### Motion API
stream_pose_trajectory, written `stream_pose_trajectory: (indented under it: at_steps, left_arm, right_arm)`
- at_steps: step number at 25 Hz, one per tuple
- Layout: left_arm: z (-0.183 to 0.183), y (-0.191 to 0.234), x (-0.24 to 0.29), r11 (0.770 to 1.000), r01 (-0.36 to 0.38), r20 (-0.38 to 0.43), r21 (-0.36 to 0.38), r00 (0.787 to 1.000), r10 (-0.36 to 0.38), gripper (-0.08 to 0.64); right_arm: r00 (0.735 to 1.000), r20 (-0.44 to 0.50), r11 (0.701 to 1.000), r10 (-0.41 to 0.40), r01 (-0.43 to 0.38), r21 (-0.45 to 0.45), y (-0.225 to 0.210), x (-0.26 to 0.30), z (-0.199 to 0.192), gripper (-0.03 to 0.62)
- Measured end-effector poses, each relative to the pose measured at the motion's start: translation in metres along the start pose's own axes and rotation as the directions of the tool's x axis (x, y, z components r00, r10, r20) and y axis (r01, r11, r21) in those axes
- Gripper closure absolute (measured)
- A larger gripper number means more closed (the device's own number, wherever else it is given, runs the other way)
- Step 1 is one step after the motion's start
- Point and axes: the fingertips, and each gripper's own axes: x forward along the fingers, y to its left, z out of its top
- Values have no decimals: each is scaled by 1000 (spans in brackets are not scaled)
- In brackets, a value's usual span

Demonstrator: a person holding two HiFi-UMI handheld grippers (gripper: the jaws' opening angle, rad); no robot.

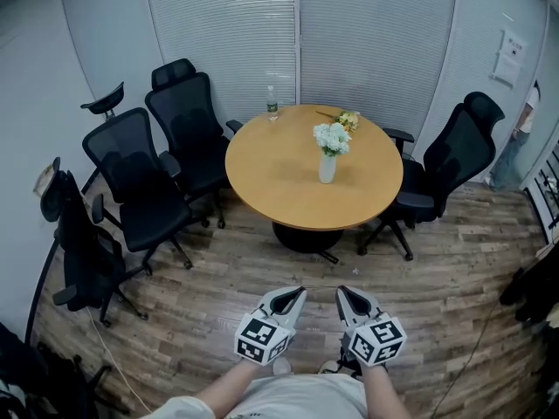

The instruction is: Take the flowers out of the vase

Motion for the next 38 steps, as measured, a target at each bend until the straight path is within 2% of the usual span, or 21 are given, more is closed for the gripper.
stream_pose_trajectory:
  at_steps: [7,19,24,32,38]
  left_arm:
    - [-6,23,-18,1000,15,-6,-10,1000,-15,549]
    - [-5,56,-5,1000,10,4,-13,1000,-10,549]
    - [-3,78,23,1000,0,-5,-13,1000,0,549]
    - [14,117,95,1000,-3,-15,-8,1000,3,549]
    - [42,145,147,1000,-8,-2,0,1000,8,549]
  right_arm:
    - [1000,0,1000,-21,21,11,19,17,-5,584]
    - [1000,-7,1000,-11,11,21,12,56,-9,584]
    - [1000,2,1000,0,0,26,-10,84,-3,584]
    - [1000,11,1000,19,-20,23,-72,142,23,584]
    - [999,21,999,44,-44,18,-116,185,51,584]
